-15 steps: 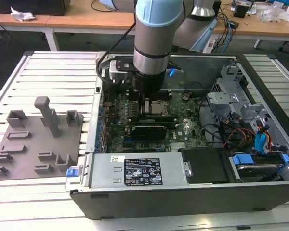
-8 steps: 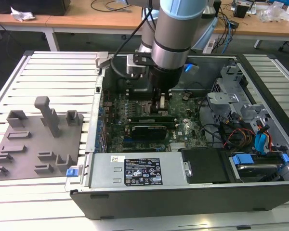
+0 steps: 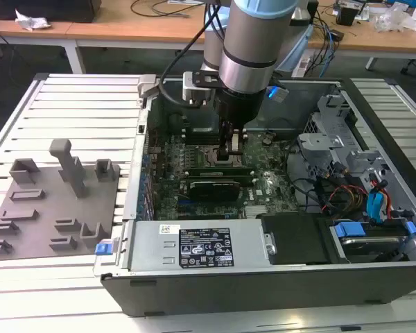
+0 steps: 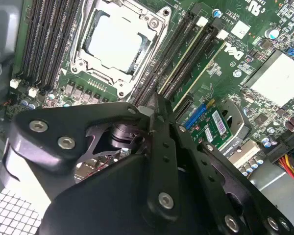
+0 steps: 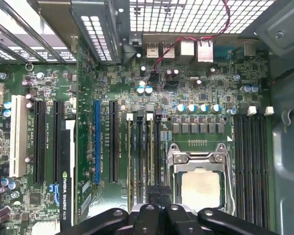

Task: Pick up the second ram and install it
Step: 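Press down the second ram until it locks into place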

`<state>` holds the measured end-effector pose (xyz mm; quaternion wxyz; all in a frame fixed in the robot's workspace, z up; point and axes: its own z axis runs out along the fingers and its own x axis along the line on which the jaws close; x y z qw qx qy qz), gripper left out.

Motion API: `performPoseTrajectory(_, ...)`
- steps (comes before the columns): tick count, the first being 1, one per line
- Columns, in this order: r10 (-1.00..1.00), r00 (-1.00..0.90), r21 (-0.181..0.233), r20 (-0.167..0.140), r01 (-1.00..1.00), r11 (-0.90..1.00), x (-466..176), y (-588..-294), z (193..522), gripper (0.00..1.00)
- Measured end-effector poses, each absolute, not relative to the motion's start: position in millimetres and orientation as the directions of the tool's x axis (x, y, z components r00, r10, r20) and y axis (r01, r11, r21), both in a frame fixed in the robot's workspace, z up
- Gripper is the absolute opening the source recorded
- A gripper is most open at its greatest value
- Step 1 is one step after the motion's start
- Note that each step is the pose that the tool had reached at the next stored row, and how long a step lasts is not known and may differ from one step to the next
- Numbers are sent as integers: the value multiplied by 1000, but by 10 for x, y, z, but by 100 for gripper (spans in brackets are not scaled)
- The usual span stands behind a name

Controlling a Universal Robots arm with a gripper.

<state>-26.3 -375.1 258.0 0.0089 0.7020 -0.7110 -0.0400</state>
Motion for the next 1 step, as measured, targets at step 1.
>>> performPoseTrajectory(1,-999,-14,69,-44,-998,11,-263,-3751,2580,10)
